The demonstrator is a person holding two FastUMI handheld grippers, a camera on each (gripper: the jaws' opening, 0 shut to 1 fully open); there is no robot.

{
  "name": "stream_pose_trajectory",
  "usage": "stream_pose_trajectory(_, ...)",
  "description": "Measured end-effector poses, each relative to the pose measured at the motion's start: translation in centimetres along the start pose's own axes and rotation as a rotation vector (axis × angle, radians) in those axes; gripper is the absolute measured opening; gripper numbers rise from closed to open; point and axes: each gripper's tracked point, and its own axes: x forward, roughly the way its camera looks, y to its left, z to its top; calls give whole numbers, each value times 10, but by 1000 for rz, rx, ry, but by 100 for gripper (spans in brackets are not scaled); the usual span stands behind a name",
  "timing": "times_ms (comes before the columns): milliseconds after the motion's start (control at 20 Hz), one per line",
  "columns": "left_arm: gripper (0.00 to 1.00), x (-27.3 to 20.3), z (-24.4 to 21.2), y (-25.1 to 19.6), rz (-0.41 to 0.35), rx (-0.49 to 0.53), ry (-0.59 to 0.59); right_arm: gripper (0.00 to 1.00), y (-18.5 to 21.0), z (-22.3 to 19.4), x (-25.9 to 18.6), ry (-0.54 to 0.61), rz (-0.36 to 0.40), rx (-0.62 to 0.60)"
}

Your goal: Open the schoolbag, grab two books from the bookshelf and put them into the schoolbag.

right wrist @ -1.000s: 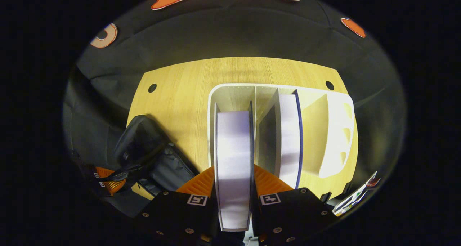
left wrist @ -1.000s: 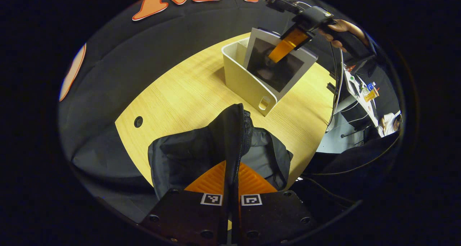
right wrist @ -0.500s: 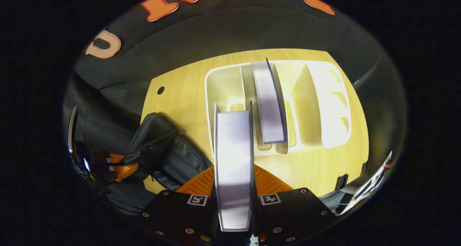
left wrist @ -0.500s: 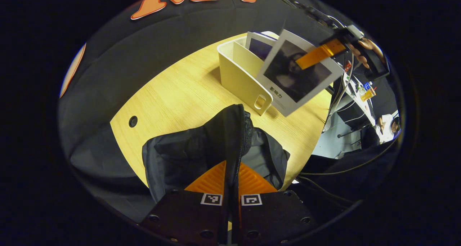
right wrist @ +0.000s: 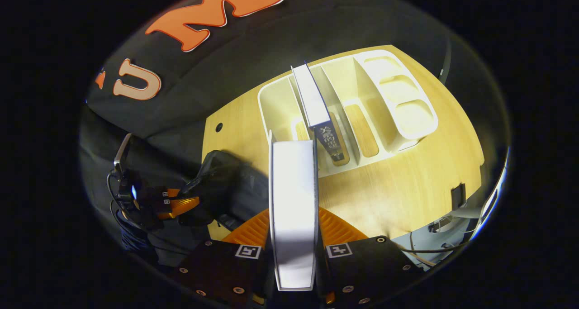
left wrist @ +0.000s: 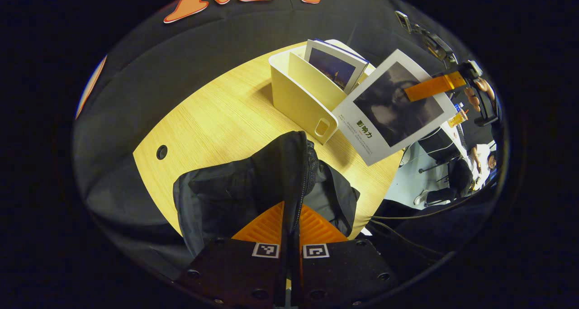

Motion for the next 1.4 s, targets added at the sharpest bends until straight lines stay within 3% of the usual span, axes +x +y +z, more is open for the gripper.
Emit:
stream_pose_trajectory(250, 5, -4, 2, -1, -7, -12, -15, 37, -5, -34, -1, -21, 79, 118)
stream_pose_trajectory(450, 5, -6, 5, -2, -10, -31, -39, 37, 6, -46, 4, -41, 198, 188)
stream_pose_trajectory(900, 5, -13, 23, -5, -20, -106, -95, 37, 57, -55, 47, -54, 383, 181)
stream_pose_trajectory(1400, 5, -11, 37, -10, -48, -183, -147, 37, 110, -61, 120, -58, 488, 269)
